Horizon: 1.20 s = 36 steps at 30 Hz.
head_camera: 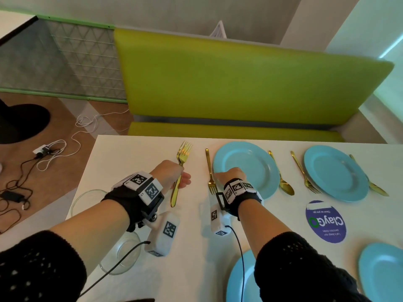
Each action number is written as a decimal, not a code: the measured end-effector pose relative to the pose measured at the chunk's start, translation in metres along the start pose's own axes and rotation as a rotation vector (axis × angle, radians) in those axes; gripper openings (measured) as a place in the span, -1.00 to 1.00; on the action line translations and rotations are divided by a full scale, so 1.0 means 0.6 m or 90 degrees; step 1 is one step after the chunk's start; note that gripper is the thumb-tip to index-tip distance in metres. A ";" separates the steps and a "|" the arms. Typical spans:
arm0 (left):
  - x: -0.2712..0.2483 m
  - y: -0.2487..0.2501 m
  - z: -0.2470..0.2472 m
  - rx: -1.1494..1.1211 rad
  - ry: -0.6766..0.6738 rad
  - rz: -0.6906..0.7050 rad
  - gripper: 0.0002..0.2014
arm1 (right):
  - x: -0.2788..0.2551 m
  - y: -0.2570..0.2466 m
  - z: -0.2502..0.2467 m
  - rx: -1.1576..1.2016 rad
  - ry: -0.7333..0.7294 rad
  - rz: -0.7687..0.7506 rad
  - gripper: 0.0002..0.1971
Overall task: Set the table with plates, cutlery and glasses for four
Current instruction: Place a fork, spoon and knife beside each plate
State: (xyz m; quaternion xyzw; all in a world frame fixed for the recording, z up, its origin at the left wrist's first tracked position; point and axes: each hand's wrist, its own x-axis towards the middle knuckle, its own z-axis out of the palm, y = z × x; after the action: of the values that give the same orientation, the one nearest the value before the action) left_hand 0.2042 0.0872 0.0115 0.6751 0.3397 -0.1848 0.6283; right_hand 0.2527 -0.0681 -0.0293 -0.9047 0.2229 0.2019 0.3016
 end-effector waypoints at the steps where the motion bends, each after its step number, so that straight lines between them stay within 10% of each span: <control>1: -0.005 0.000 0.005 0.000 -0.006 0.001 -0.77 | -0.009 0.002 -0.008 -0.019 -0.002 -0.005 -0.72; 23: -0.162 -0.110 0.132 0.103 -0.282 0.062 -0.80 | -0.250 0.180 -0.055 0.185 -0.090 -0.069 -0.80; 36: -0.257 -0.149 0.198 -0.006 -0.269 0.081 -0.78 | -0.275 0.264 -0.107 0.246 -0.080 -0.129 -0.83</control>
State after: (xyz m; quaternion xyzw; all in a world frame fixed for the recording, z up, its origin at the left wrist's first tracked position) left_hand 0.0558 -0.0653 0.0343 0.6388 0.1582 -0.2803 0.6988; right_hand 0.0489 -0.1764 0.0285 -0.8334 0.1462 0.1800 0.5017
